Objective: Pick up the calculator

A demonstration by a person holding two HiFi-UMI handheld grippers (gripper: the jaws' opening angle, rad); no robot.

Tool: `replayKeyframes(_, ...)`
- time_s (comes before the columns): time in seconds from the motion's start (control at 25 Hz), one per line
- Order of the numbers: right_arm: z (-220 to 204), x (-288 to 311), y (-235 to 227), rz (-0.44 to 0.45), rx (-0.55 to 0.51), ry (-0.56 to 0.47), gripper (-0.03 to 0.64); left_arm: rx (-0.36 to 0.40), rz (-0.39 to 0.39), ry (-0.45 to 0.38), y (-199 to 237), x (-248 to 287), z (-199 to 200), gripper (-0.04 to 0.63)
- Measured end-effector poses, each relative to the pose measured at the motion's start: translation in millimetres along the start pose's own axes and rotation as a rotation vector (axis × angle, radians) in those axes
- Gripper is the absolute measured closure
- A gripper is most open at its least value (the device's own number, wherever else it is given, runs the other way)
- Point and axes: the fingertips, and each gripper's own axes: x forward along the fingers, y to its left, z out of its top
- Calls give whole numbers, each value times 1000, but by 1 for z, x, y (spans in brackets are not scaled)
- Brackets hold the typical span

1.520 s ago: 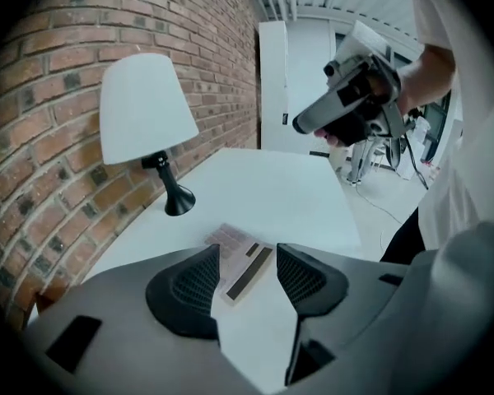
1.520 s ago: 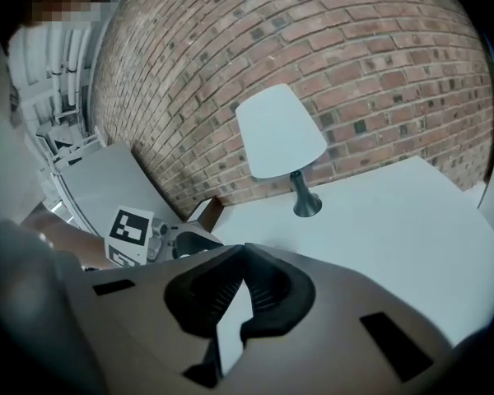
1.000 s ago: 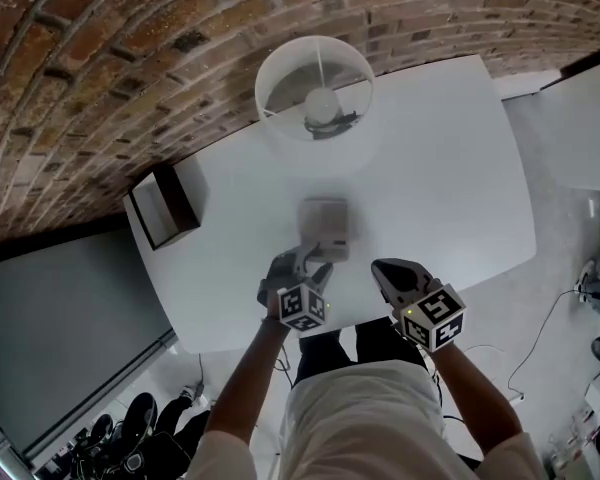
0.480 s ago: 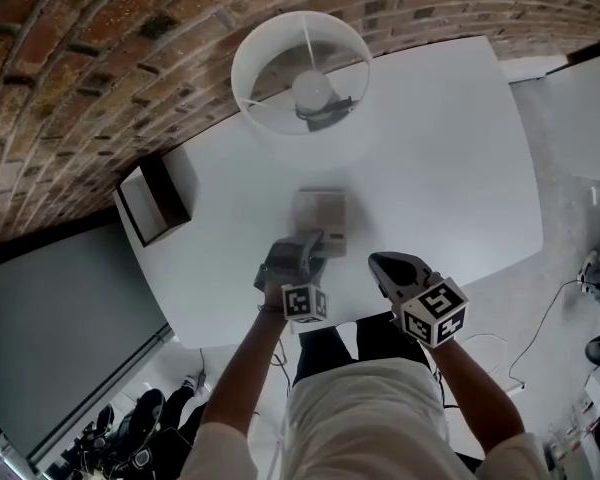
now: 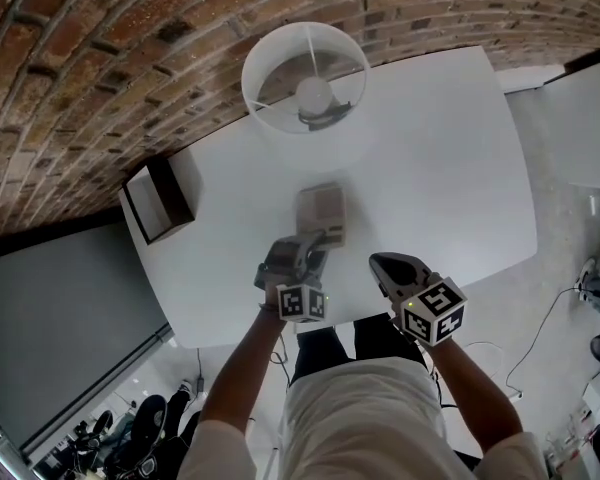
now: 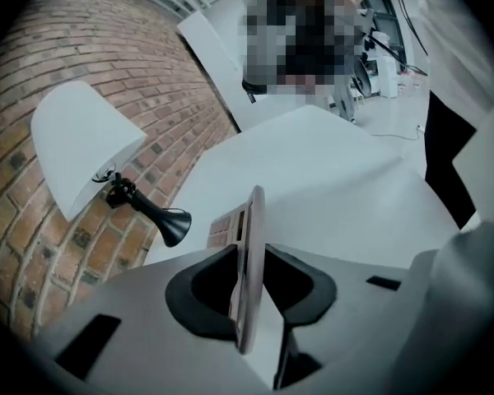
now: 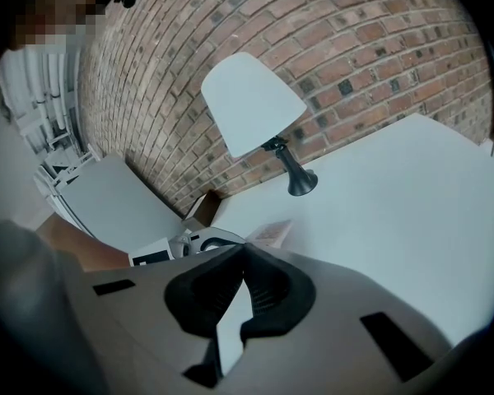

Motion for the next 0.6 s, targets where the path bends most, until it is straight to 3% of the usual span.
replayKeyframes(0.6,33,-20,39,27,-112,-40,604,-294,68,-26,33,-56,9,500)
